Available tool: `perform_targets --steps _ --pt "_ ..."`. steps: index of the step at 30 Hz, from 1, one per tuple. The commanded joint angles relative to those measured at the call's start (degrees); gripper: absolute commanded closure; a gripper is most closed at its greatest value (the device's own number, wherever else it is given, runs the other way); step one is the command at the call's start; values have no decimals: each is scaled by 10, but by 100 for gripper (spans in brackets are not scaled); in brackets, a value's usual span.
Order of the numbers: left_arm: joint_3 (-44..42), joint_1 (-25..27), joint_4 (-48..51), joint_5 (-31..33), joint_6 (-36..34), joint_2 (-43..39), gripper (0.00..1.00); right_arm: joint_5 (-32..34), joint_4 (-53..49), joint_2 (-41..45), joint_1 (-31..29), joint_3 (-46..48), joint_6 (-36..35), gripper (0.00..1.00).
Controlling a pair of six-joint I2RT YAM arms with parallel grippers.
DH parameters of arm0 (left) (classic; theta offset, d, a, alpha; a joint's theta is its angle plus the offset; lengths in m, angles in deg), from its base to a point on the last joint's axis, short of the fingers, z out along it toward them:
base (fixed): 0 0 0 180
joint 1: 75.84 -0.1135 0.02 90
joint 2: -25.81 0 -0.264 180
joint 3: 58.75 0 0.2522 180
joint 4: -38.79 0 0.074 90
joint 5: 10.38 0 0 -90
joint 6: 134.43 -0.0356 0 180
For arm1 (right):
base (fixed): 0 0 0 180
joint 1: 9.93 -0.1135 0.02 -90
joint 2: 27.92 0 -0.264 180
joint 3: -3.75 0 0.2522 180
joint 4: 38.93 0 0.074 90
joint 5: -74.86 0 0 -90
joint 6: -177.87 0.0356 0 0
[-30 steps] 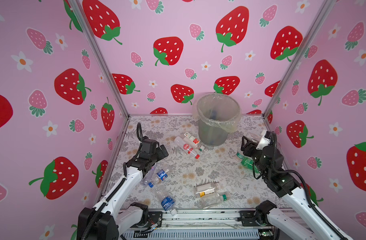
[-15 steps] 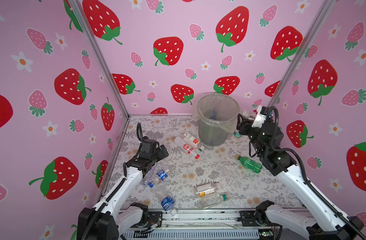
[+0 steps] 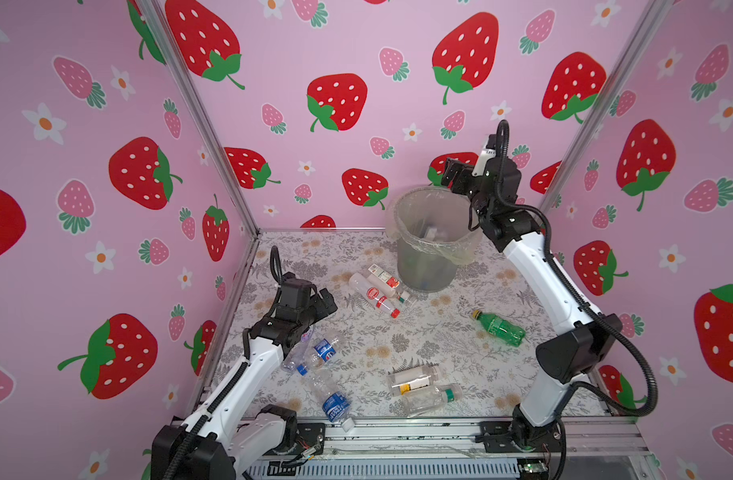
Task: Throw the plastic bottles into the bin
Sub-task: 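Open the right gripper to drop the clear bottle into the bin, then move the right gripper toward the red-labelled white bottles beside the bin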
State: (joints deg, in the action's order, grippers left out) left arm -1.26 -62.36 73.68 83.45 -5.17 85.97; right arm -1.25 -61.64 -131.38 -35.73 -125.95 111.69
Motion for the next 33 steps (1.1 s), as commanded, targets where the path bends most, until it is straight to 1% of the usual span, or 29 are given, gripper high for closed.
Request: perform_targets --steps 1,3,7,10,12,16,21,26,33 --pt "10 -3 14 1 9 -10 1 -43 -59 27 16 0 26 1" --pt "10 -3 13 1 9 -12 1 -45 -24 72 18 67 26 1" --pt "11 -4 15 2 6 -11 1 -63 55 184 27 240 38 1" --pt "9 -3 16 3 5 -12 1 -65 75 255 34 328 41 1" --pt "9 -3 16 3 5 -10 1 -67 66 292 42 371 44 1" --pt "7 -3 12 0 5 -6 1 -68 29 342 59 430 49 1" --pt "6 -3 7 -5 7 3 1 -43 -21 383 67 492 63 1" --pt "6 -3 4 -8 7 11 1 -38 -52 394 70 531 74 1" --pt "7 -3 6 -9 7 12 1 -27 -85 401 76 580 107 1"
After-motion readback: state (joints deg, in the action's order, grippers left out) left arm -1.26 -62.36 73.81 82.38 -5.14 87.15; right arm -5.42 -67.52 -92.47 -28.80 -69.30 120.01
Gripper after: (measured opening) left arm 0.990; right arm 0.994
